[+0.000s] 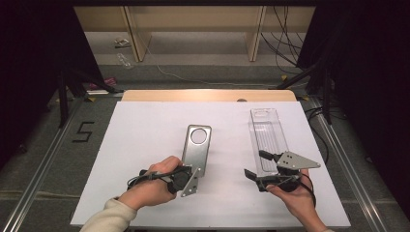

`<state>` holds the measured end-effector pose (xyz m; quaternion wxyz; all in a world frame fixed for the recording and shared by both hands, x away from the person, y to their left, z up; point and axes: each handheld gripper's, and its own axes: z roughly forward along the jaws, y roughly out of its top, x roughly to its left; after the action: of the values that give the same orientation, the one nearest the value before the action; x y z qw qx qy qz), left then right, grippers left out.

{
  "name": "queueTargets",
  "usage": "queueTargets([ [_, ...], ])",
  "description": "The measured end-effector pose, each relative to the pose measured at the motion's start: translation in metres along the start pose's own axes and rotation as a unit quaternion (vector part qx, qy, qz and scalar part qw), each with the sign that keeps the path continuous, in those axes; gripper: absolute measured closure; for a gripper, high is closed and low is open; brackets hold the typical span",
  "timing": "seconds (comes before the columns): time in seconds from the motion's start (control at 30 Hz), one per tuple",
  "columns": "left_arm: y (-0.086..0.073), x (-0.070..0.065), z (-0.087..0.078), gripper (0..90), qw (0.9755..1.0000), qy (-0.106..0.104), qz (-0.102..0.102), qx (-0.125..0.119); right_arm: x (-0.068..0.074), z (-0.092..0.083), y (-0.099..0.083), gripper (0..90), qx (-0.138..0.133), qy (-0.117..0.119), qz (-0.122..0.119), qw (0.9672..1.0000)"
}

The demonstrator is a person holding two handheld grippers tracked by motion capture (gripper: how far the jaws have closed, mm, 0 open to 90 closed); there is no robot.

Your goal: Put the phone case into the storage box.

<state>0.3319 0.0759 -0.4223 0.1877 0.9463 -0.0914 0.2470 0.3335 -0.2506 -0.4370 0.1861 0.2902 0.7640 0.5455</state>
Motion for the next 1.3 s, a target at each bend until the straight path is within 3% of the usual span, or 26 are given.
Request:
queueTargets([
  [0.8,0.006,-0.002,0.000,88.3,0.9999,-0.003,0.007,-0.009,-0.004,0.021,0.013,15.7,-0.018,-0.002,0.011,0.9998],
  [1.3,0.011,-0.004,0.001,88.3,0.9998,-0.003,0.015,-0.013,-0.001,0.044,0.026,15.7,-0.021,0.007,0.012,0.9997],
])
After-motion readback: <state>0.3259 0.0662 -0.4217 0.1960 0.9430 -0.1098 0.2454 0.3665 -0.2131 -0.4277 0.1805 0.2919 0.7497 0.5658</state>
